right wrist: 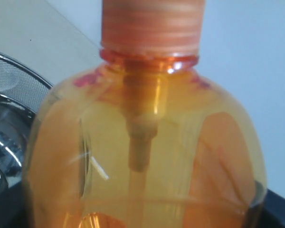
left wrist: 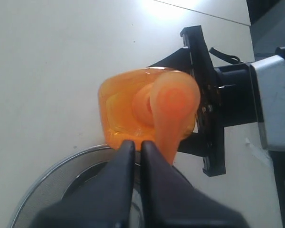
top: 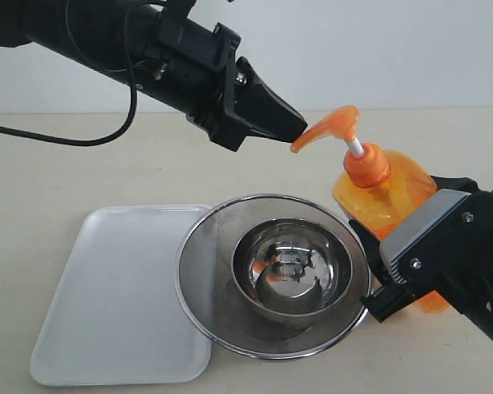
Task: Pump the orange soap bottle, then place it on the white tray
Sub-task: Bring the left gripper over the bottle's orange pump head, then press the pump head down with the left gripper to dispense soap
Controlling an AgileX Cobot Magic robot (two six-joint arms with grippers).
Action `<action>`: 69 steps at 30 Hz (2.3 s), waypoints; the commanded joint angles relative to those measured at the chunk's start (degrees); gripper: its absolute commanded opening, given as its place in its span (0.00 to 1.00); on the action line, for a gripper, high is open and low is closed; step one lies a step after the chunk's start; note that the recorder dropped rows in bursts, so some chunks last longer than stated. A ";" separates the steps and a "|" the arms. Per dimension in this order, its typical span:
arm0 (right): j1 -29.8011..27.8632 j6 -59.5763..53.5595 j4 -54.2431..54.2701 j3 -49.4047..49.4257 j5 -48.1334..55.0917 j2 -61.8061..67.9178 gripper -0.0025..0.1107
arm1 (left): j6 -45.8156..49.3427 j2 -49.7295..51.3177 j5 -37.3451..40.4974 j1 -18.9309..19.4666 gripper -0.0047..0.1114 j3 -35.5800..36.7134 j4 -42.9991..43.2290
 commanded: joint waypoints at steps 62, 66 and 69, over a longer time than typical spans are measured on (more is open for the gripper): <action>0.13 -4.39 -1.66 -0.52 -2.59 -0.14 0.02 | 1.56 5.46 -4.58 -7.32 0.08 -0.40 -5.69; 0.13 -3.62 -3.48 -0.52 -2.70 -0.14 0.02 | 1.56 5.46 -4.94 -7.61 0.08 -0.40 -5.46; 0.13 -3.62 -3.72 -0.52 -2.70 -0.14 0.02 | 1.56 5.46 -4.94 -7.61 0.08 -0.40 -5.46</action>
